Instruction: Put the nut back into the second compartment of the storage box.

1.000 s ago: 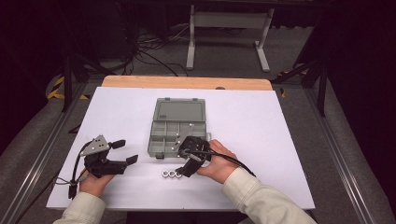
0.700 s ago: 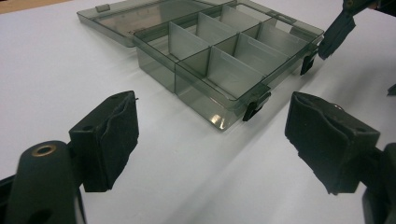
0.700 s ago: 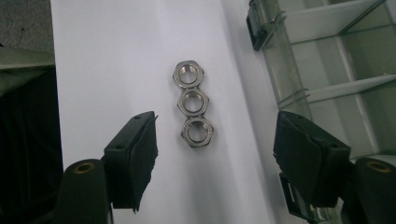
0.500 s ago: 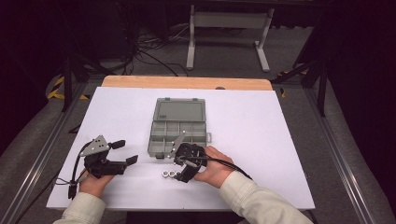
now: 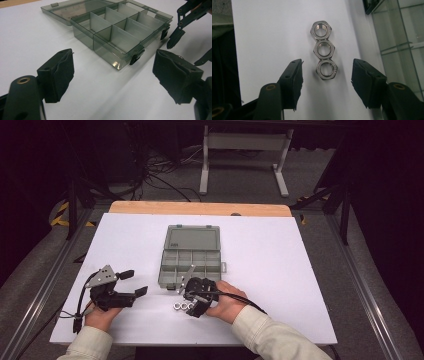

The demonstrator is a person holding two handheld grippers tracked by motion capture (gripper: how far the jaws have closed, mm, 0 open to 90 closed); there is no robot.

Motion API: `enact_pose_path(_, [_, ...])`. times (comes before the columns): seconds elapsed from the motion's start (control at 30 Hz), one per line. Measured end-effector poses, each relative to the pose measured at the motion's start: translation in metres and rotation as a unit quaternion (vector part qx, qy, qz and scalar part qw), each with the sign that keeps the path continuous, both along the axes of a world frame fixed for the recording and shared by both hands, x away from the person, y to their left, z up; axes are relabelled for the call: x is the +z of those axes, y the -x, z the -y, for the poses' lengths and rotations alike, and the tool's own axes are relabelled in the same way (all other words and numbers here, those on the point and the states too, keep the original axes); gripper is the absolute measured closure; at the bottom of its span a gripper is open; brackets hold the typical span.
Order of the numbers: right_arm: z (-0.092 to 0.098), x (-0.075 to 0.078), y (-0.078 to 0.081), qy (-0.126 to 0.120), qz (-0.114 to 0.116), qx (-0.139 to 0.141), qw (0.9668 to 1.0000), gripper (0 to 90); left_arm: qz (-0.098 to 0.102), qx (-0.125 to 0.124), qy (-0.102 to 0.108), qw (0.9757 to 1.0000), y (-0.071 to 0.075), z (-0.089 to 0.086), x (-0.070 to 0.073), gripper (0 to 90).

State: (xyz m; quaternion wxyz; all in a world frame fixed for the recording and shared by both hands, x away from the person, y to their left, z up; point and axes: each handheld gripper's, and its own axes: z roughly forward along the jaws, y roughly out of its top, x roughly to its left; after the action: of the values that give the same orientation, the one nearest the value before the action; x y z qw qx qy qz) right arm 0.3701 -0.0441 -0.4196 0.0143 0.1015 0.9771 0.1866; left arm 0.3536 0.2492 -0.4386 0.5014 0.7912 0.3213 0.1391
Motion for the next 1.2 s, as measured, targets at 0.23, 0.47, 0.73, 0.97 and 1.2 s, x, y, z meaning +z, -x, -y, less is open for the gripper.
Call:
enact_pose_path(0.23, [-0.0028,-0.0043,0.0003,0.009,-0.001,-0.002,1.0000,46.1,0.003,0.000,0.000,1.0000,-0.0001,-0.0004,0.0001,18.1])
enact_pose_path(0.47, [-0.0057,-0.0080,0.0009,0.015,0.002,-0.002,0.9999,50.3,0.004,-0.001,0.000,1.0000,0.0000,-0.0005,0.0002,18.1])
enact_pose_path(0.73, [-0.0071,-0.0098,0.0010,0.024,0.004,0.002,0.9997,55.3,0.002,0.000,0.002,1.0000,0.0001,-0.0004,0.0000,18.1])
enact_pose_path(0.97, [-0.0076,-0.0096,0.0005,0.022,0.011,-0.003,0.9997,59.4,0.003,0.000,0.000,1.0000,-0.0001,-0.0006,0.0002,18.1])
enact_pose_path(1.2, [-0.0094,-0.0095,0.0017,0.023,0.012,0.000,0.9997,63.2,0.001,-0.003,0.004,1.0000,0.0001,-0.0007,0.0002,17.9])
